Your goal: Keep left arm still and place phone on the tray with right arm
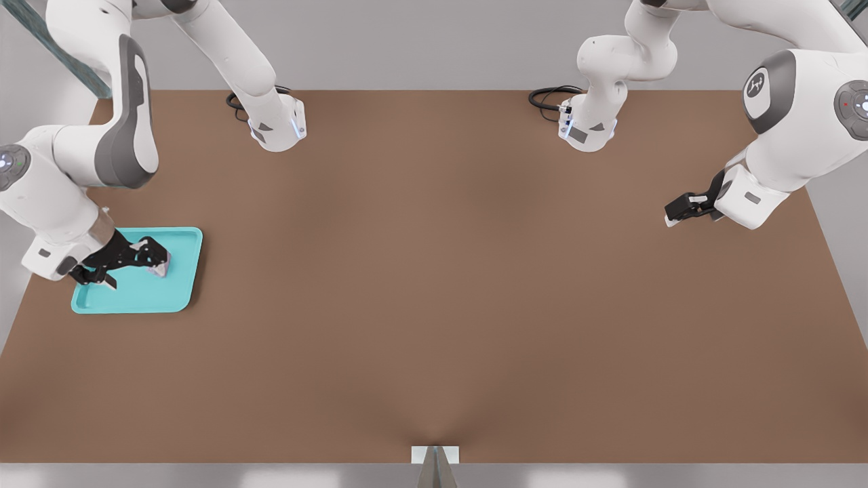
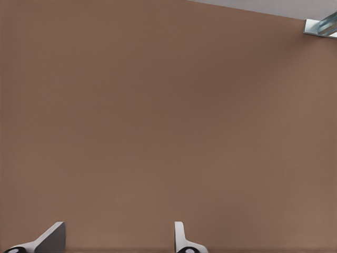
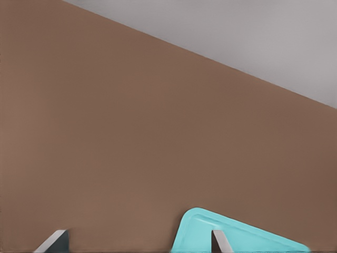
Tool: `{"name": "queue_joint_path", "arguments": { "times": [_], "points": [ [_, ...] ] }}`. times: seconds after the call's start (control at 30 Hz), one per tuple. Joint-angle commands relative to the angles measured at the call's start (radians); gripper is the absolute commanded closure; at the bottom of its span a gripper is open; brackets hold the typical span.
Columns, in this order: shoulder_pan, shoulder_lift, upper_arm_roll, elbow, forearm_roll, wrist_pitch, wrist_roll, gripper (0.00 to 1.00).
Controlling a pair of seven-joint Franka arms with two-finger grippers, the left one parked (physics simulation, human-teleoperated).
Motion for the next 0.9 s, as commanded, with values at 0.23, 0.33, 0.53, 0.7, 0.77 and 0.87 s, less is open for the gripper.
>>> {"name": "queue_joint_path", "arguments": {
  "times": [0.23, 0.33, 0.53, 0.7, 0.77, 0.87],
  "points": [
    [0.65, -0.178, -0.669, -0.041, 0.086, -0.145, 0.326, 0.0],
    [0.673, -0.187, -0.73, -0.049, 0.17, -0.142, 0.326, 0.0],
    [0.796, -0.143, -0.827, -0.051, 0.164, -0.127, 0.322, 0.0],
    [0.796, -0.143, -0.822, -0.046, 0.163, -0.133, 0.325, 0.0],
    [0.794, -0.143, -0.822, -0.046, 0.161, -0.133, 0.325, 0.0],
    [0.796, -0.143, -0.822, -0.048, 0.141, -0.133, 0.322, 0.0]
  ]
}}
